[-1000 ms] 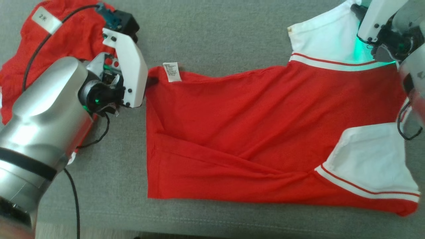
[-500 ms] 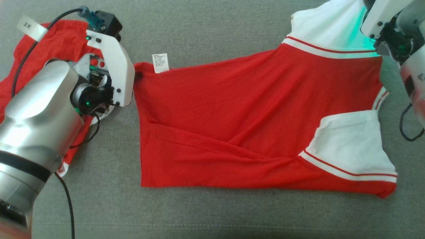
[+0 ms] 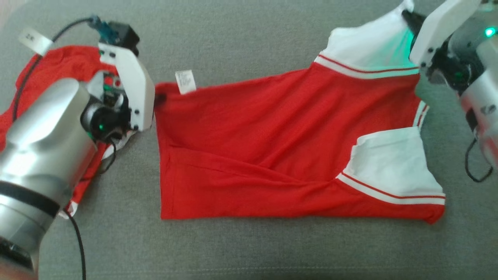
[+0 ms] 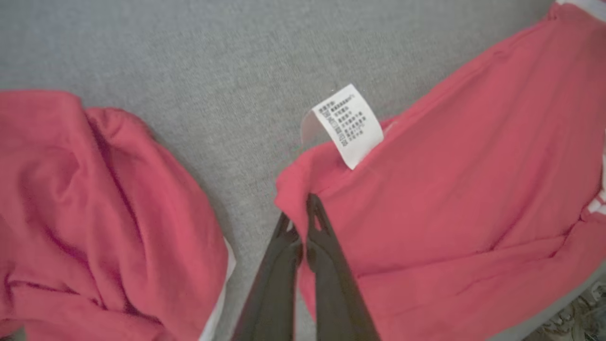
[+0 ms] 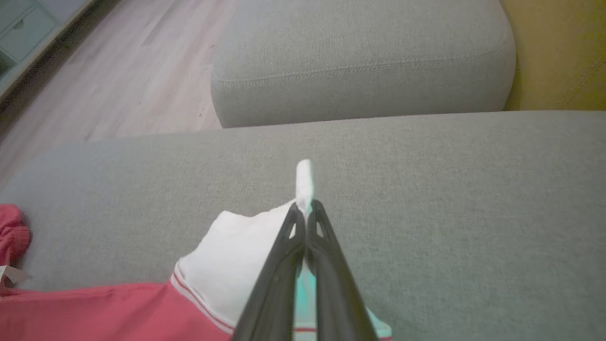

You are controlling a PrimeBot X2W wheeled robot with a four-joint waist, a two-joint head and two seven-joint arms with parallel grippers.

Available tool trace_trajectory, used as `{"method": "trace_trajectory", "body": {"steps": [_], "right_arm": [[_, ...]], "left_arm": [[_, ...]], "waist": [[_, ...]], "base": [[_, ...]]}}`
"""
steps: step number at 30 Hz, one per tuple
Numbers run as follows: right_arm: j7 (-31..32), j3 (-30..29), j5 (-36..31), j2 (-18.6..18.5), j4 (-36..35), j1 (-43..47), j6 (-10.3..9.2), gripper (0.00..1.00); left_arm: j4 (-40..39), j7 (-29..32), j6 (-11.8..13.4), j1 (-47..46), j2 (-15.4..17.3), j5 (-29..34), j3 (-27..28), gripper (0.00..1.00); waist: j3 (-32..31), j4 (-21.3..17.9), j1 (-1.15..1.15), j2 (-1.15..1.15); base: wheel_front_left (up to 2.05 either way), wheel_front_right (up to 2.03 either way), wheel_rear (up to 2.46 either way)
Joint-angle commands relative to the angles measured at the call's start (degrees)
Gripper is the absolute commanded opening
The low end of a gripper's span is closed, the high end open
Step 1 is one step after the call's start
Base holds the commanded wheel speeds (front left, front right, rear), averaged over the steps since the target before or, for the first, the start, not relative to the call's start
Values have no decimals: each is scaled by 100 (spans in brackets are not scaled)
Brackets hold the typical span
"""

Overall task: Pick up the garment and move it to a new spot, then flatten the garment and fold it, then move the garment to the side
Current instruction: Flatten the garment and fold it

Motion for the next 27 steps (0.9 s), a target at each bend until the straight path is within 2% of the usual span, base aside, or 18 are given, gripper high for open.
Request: {"method": "trace_trajectory", "body": {"steps": [1, 11, 20, 27], "right_arm": [[22, 37, 45, -93, -179, 20, 42, 0], [472, 509, 474, -712, -1019, 678, 42, 0], [1654, 931, 912, -1100, -1715, 1173, 42, 0], [2540, 1082, 1052, -1239, -1914, 1399, 42, 0]], "left_arm": [[-83, 18, -8, -157, 272, -24, 210, 0], [-249, 408, -45, 284, 600, -204, 71, 0], [-522, 1130, 78, 653, 879, -411, -108, 0], [-865, 1457, 235, 885, 959, -578, -166, 0]], "waist": [[-59, -39, 0, 0], [-491, -189, 0, 0], [-760, -357, 0, 0], [-864, -476, 0, 0]], "base": [[0, 0, 0], [0, 0, 0], [0, 0, 0], [0, 0, 0]]}}
